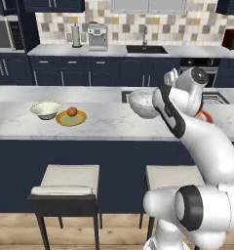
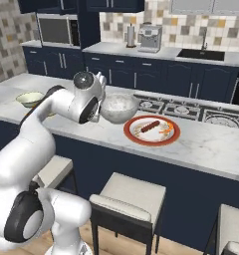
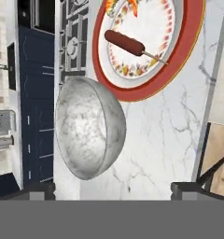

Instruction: Take the smaller bowl and place it next to the appetizer plate on the dining counter , and place the larger bowl next to the plate with cooked food.

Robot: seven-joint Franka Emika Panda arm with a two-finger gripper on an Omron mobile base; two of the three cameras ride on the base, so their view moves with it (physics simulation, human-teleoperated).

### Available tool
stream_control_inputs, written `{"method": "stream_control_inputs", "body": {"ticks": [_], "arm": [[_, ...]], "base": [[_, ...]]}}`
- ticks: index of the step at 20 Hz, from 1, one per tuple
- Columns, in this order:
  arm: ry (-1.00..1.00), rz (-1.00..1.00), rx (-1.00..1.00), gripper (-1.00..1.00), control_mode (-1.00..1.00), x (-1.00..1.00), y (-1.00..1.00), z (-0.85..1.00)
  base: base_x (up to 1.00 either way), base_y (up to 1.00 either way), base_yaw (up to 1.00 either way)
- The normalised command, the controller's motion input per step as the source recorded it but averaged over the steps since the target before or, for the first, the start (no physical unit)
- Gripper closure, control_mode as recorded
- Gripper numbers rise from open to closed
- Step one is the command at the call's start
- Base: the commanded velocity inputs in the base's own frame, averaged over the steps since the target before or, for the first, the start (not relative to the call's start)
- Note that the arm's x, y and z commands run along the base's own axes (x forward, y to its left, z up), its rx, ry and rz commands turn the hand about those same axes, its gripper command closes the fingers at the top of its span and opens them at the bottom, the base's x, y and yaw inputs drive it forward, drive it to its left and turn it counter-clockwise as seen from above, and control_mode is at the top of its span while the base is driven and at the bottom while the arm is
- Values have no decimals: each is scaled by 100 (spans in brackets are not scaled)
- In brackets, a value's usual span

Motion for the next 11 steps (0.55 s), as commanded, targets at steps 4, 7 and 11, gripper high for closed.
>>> {"method": "stream_control_inputs", "body": {"ticks": [4, 7, 11], "arm": [[1, 0, -17, -100, -100, -100, 0, 44], [-3, 0, -15, -100, -100, -100, 0, 5], [-3, 0, -13, -100, -100, -100, 0, 0]], "base": [[0, 0, 0], [0, 0, 0], [0, 0, 0]]}}
